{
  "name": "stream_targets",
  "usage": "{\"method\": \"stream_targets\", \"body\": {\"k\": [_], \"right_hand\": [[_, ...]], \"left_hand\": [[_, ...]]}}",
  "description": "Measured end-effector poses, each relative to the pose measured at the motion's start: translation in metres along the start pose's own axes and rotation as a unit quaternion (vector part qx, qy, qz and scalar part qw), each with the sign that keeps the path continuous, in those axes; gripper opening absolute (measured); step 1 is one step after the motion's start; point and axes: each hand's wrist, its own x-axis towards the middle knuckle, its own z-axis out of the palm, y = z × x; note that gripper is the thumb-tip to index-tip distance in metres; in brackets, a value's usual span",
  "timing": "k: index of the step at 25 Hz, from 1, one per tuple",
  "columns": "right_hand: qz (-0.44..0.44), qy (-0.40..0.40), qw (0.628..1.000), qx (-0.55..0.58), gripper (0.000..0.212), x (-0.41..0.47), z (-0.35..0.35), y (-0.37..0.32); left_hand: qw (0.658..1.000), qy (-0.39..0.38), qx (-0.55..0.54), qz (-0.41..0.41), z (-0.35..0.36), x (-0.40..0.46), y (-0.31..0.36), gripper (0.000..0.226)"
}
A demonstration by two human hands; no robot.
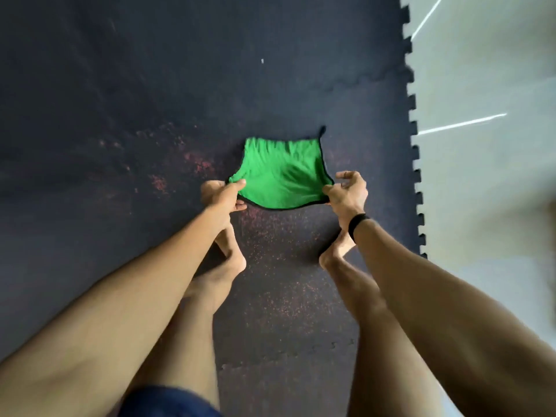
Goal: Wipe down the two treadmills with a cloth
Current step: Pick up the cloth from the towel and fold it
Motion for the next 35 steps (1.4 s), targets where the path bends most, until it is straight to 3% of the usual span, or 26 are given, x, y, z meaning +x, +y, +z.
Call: {"method": "stream_targets", "body": {"k": [3,6,11,16,20,21,25,27,29,31,33,34,35], "right_hand": [[-0.080,-0.003,0.997,-0.006,0.022,-0.066,-0.063,-0.100],[-0.185,-0.017,0.982,-0.018,0.023,-0.135,-0.119,-0.172],[-0.307,0.056,0.946,-0.092,0.010,-0.245,-0.182,-0.242],[-0.337,0.061,0.927,-0.153,0.017,-0.302,-0.199,-0.261],[-0.418,0.100,0.870,-0.241,0.009,-0.325,-0.216,-0.293],[-0.432,0.103,0.861,-0.249,0.005,-0.330,-0.223,-0.309],[-0.434,0.012,0.867,-0.244,0.016,-0.379,-0.265,-0.373],[-0.419,-0.059,0.854,-0.302,0.015,-0.413,-0.289,-0.401],[-0.419,-0.103,0.840,-0.328,0.010,-0.448,-0.315,-0.430],[-0.511,-0.057,0.825,-0.235,0.004,-0.477,-0.338,-0.466],[-0.614,0.004,0.789,0.011,0.007,-0.498,-0.354,-0.495],[-0.617,-0.013,0.778,0.115,0.017,-0.500,-0.355,-0.499],[-0.590,-0.049,0.793,0.144,0.032,-0.489,-0.348,-0.493]], "left_hand": [[0.994,-0.022,-0.036,0.097,-0.049,-0.080,0.089,0.035],[0.978,-0.096,-0.033,0.181,-0.097,-0.157,0.157,0.008],[0.940,-0.165,-0.017,0.300,-0.170,-0.260,0.223,0.026],[0.879,-0.107,0.101,0.454,-0.203,-0.311,0.256,0.036],[0.802,-0.030,0.142,0.580,-0.233,-0.368,0.294,0.016],[0.790,-0.015,0.155,0.594,-0.242,-0.378,0.305,0.006],[0.798,0.015,0.240,0.553,-0.275,-0.408,0.339,0.024],[0.791,-0.014,0.311,0.527,-0.297,-0.435,0.358,0.024],[0.761,-0.074,0.375,0.525,-0.323,-0.469,0.376,0.025],[0.725,-0.093,0.289,0.618,-0.349,-0.512,0.397,0.021],[0.697,-0.060,0.050,0.713,-0.368,-0.551,0.415,0.016],[0.696,-0.054,-0.043,0.714,-0.369,-0.559,0.416,0.028],[0.719,-0.075,-0.075,0.687,-0.365,-0.556,0.413,0.041]]}}
